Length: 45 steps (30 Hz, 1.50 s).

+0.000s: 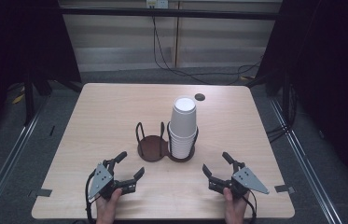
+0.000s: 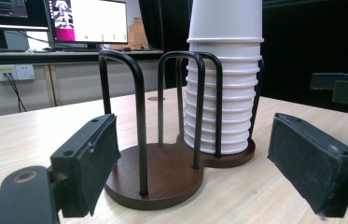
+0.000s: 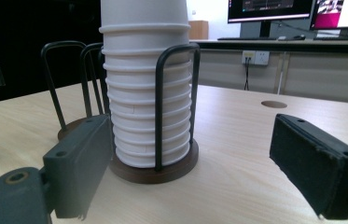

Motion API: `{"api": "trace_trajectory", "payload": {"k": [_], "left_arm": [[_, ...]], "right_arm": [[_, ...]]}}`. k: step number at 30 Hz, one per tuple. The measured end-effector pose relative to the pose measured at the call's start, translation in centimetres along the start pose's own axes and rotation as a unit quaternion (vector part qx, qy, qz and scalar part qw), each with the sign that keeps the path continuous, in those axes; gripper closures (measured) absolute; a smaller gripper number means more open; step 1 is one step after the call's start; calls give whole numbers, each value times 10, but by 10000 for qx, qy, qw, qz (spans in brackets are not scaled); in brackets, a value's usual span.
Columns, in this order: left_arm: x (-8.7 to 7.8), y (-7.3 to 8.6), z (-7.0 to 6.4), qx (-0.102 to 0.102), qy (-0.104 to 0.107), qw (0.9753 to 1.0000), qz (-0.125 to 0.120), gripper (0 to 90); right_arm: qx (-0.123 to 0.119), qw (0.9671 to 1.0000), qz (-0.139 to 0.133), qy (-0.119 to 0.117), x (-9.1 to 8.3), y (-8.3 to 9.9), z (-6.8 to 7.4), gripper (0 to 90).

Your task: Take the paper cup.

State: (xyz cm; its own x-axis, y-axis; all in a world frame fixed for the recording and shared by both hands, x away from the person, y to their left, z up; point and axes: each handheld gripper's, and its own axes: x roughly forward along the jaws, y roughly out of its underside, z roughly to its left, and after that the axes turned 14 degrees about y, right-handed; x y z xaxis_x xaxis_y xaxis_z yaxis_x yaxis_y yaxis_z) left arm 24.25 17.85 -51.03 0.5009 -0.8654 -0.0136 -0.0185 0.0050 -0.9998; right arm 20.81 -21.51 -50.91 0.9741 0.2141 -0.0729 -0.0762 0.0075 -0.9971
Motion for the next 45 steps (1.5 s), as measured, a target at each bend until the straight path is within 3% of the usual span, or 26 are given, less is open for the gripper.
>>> {"api": "trace_trajectory", "payload": {"k": [3, 9, 11, 15, 16, 26, 28, 33, 34, 37, 42, 44, 45], "left_arm": [[0, 0, 0, 4, 0, 10000, -9, 161], [-1, 0, -1, -29, 1, 10000, -21, 158], [-1, 0, -1, -26, 37, 10000, -16, 159], [-1, 0, -1, -22, 35, 10000, -20, 159], [-1, 0, -1, -27, 37, 10000, -23, 159], [-3, 0, -1, 28, 27, 10000, 6, 159], [-3, 0, -1, 26, 0, 10000, 18, 160], [-3, 0, -1, 26, 19, 10000, 15, 159], [-3, 0, -1, 26, 19, 10000, 12, 159], [-3, 0, -1, 25, 20, 10000, 10, 159], [-3, 0, -1, 38, 38, 10000, 26, 160], [-3, 0, -1, 40, 42, 10000, 26, 160], [-3, 0, -1, 39, 42, 10000, 25, 160]], "right_arm": [[-125, 9998, 109, 71, 2, -1, 3, 129], [40, 9996, 273, 54, 4, -2, 0, 129], [23, 9988, 481, -14, 7, -3, 1, 162], [-10, 9979, 644, 52, 11, -4, 4, 160], [-11, 9974, 715, -58, 12, -4, 4, 175], [76, 9960, 872, -202, 13, -9, 7, 196], [106, 9946, 985, -321, 15, -12, 8, 220], [124, 9953, 817, -495, 16, -20, 12, 237], [166, 9943, 854, -613, 17, -24, 14, 251], [156, 9946, 803, -640, 18, -28, 17, 250], [130, 9903, 1132, -790, 23, -36, 17, 263], [132, 9914, 1039, -779, 21, -39, 17, 308], [216, 9900, 1095, -858, 21, -40, 16, 300]]}}
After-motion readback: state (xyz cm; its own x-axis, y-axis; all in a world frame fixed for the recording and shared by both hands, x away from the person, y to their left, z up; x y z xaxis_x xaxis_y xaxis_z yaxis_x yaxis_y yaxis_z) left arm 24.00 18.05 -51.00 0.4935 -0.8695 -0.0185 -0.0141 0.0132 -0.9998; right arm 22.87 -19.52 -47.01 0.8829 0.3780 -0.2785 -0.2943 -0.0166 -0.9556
